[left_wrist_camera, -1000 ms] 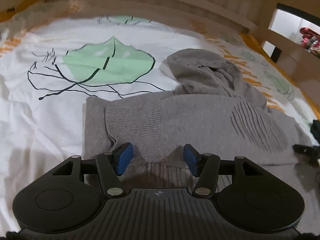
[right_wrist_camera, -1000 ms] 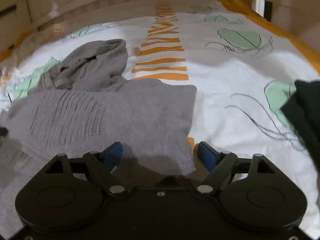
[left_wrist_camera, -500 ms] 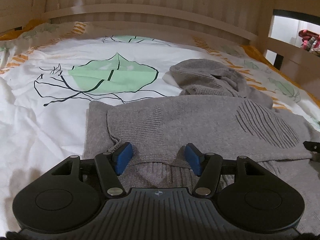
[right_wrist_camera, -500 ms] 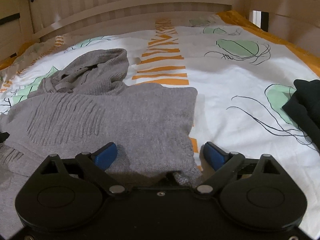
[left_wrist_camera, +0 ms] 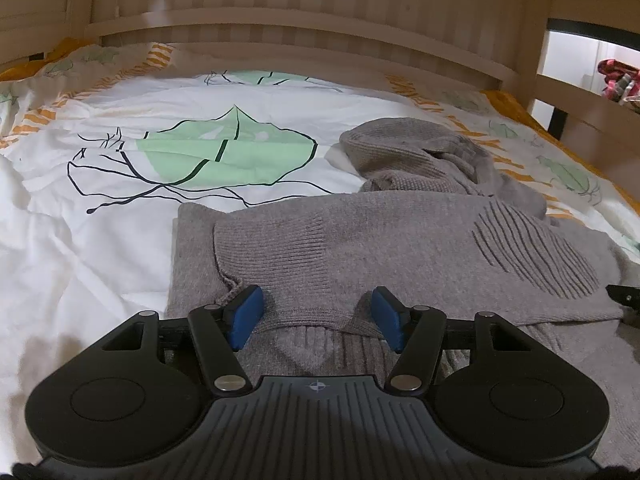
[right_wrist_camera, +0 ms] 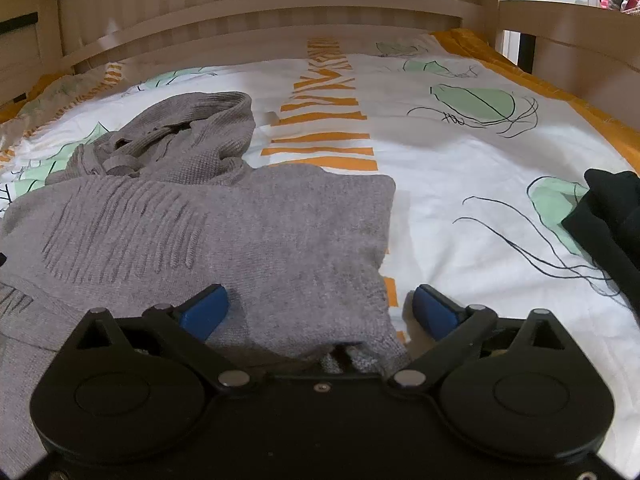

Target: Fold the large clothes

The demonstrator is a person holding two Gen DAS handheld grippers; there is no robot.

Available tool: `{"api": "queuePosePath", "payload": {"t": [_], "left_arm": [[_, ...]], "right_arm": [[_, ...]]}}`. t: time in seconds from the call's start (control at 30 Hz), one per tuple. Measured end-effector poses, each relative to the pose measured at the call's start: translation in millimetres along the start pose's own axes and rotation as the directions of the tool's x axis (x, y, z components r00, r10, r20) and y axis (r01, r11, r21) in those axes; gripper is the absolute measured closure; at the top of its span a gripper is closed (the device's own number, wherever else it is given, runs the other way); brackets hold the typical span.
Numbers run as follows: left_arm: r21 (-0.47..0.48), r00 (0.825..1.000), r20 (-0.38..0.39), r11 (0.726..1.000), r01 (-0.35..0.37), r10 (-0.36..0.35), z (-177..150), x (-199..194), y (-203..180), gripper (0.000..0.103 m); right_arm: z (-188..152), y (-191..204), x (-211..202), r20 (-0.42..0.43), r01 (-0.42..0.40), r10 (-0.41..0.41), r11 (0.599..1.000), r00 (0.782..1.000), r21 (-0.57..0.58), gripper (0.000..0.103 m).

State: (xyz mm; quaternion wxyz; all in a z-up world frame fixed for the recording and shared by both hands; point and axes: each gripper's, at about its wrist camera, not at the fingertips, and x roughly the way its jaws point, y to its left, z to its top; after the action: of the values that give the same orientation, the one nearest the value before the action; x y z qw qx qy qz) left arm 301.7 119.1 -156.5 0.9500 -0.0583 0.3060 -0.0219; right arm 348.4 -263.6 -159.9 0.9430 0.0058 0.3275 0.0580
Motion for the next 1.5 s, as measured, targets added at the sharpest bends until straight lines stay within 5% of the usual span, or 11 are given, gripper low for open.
{"api": "queuePosePath", "payload": {"t": [0.17,0.33,0.4,0.57,0.77,1.07,1.2,1.3,1.37,1.5], "left_arm": [[0.036,0.998,-0.056,0.999,0.002,0.000,11.6,-1.5,-4.0,0.042],[-0.033,0.986,-0.151,0.997,0.068,-0.072,42.7,-3.2,6.7,0.040],[-0.076,0.986,-0.122,0.992,0.101,-0.110,59.6,-10.1,10.7,0.040],[-0.061,0.985,-0.067,0.986,0.155,-0.159,103.8,1.8,5.5,0.039],[-0.068,0.975,-0.115,0.981,0.182,-0.189,137.0,64.4,-6.8,0.039],[0.001,0.969,-0.204,0.990,0.143,-0.139,152.7,146.3,-26.5,0.039],[0.070,0.963,-0.246,0.989,0.132,-0.112,147.1,163.0,-36.8,0.039],[0.149,0.959,-0.274,0.982,0.113,-0.069,141.0,172.1,-46.3,0.039],[0.183,0.964,-0.262,0.979,0.092,-0.042,138.5,173.3,-50.5,0.039],[0.223,0.974,-0.223,0.975,0.020,0.031,141.7,177.3,-54.5,0.037]], "right_arm": [[4.1,-4.4,-2.3,-0.024,-0.024,0.024,0.999,0.999,0.024,0.002],[24.8,-10.8,-4.5,-0.117,-0.054,0.061,0.997,0.991,0.058,0.006],[35.0,-7.5,-10.8,-0.099,-0.071,0.075,0.996,0.992,0.047,0.015],[76.3,9.9,-13.0,-0.001,-0.143,0.143,0.990,0.990,-0.010,0.015],[126.3,28.6,39.8,0.011,-0.237,0.237,0.972,0.972,0.001,0.017],[166.9,52.0,138.0,-0.015,-0.223,0.223,0.975,0.975,-0.005,0.026],[169.2,60.1,170.3,-0.070,-0.195,0.193,0.980,0.979,-0.028,0.042],[171.4,65.5,178.5,-0.108,-0.183,0.177,0.982,0.978,-0.045,0.086],[179.6,68.4,155.0,-0.009,-0.182,0.182,0.980,0.983,-0.078,0.090],[192.9,50.6,98.3,0.189,-0.233,0.240,0.971,0.952,-0.061,0.091]]}}
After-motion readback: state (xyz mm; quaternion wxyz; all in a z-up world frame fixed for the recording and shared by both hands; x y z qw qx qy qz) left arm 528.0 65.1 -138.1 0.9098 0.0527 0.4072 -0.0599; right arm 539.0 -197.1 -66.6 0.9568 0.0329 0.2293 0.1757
